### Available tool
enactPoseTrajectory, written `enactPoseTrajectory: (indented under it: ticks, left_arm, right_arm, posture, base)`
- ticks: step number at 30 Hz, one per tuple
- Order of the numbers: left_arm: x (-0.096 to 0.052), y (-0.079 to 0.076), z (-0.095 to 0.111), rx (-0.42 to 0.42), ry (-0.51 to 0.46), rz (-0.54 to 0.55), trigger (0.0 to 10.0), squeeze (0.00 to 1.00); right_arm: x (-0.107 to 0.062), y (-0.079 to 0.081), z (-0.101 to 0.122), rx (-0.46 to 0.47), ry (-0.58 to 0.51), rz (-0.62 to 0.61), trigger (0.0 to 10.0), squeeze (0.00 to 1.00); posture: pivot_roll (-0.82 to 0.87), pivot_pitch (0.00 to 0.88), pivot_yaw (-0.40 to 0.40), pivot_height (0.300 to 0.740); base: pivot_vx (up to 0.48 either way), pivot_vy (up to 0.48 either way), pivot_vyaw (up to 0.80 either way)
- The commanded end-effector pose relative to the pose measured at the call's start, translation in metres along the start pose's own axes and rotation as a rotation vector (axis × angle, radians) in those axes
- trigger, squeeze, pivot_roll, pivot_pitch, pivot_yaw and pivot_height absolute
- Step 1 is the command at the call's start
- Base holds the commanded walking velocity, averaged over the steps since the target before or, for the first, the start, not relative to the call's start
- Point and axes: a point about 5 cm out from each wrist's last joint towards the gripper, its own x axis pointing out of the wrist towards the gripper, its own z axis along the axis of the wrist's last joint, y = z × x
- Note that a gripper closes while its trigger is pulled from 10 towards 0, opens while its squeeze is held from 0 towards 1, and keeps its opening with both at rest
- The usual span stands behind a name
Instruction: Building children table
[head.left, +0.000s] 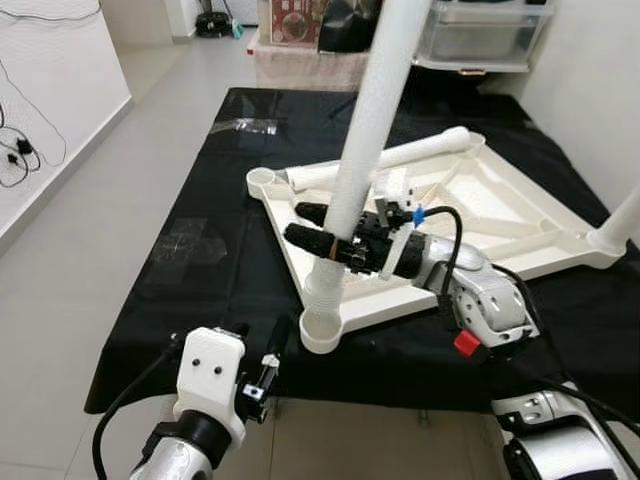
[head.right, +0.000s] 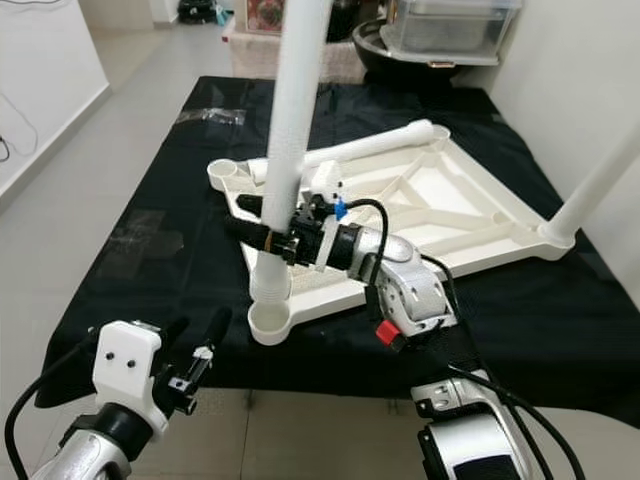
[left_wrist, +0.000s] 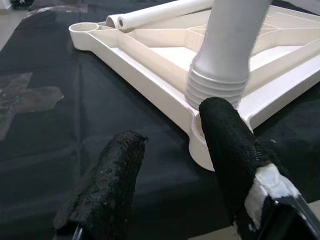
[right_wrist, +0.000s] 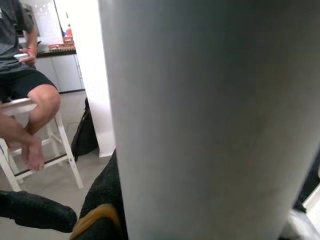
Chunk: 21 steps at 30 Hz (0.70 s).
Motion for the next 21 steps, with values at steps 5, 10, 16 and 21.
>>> enactPoseTrajectory:
  ticks: [5,10,16,21]
  left_arm:
    - [-0.0078,-0.0028,0.0002,-0.002,0.027,-0.028,10.0,0.00]
    - [-0.0089,-0.0032,0.0015,-0.004,0.029,-0.030,10.0,0.00]
    - [-0.0101,-0.0036,0.0028,-0.004,0.030,-0.030,10.0,0.00]
    - [-0.0103,-0.0044,0.0030,-0.003,0.032,-0.027,10.0,0.00]
  right_arm:
    - [0.0109,0.0079,0.0034,-0.002,0.028,0.211,10.0,0.00]
    - [0.0139,0.0072,0.0013,-0.015,0.043,0.237,10.0,0.00]
    - [0.0156,0.0044,0.0027,-0.054,0.052,0.262,10.0,0.00]
    - [0.0130,0.0001,0.0039,-0.076,0.075,0.297,10.0,0.00]
  posture:
    - [0.20,0.209,-0.020,0.740]
    - [0.20,0.219,-0.023,0.740]
    - [0.20,0.222,-0.025,0.740]
    - [0.20,0.225,-0.028,0.740]
  base:
    - [0.000,0.000,0.00]
    - [0.000,0.000,0.00]
    - [0.000,0.000,0.00]
    - [0.000,0.000,0.00]
